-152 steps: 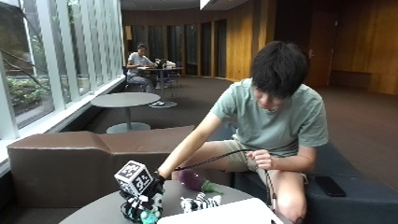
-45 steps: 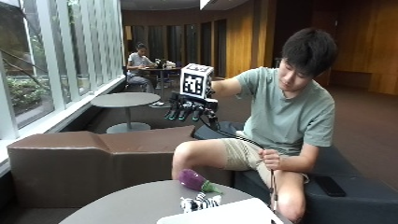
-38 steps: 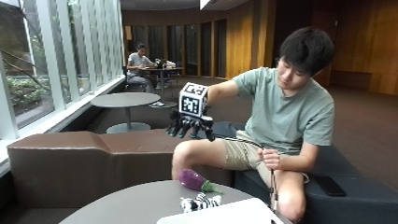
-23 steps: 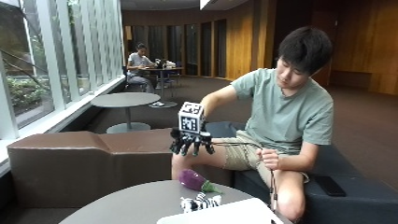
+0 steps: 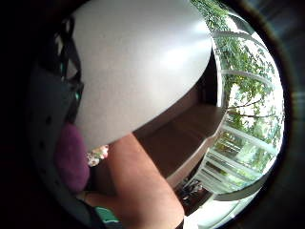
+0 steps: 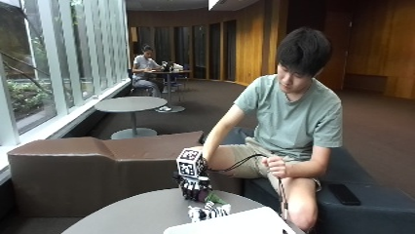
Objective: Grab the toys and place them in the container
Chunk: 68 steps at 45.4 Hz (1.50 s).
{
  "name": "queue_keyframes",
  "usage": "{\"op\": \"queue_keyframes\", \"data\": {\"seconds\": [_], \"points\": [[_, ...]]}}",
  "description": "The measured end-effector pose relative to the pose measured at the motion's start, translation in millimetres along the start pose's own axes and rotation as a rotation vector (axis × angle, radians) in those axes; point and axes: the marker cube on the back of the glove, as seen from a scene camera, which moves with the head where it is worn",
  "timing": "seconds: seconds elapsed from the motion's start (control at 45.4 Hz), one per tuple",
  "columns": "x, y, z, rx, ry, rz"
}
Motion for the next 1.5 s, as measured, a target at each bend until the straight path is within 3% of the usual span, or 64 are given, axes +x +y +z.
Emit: {"op": "queue_keyframes", "data": {"seconds": [0.176, 0.33, 0.638, 0.682, 0.771, 0.881, 0.947, 1.189, 1.299, 1.343, 1.409, 1.497], "points": [[-1, -16, -7, -0.150, -0.081, 0.031], [-16, -43, -81, -0.162, -0.064, 0.029], [-50, -50, -276, 0.085, 0.065, -0.010], [-60, -54, -298, 0.147, 0.084, -0.055], [-87, -86, -345, 0.399, 0.131, -0.290], [-123, -93, -385, 0.282, 0.125, -0.067], [-142, -109, -404, 0.279, 0.122, -0.039], [-218, -171, -420, 0.374, 0.125, -0.048], [-244, -215, -404, 0.538, 0.190, -0.302], [-255, -227, -392, 0.560, 0.227, -0.307], [-270, -231, -364, 0.490, 0.290, -0.197], [-277, -226, -331, 0.212, 0.363, -0.125]]}}
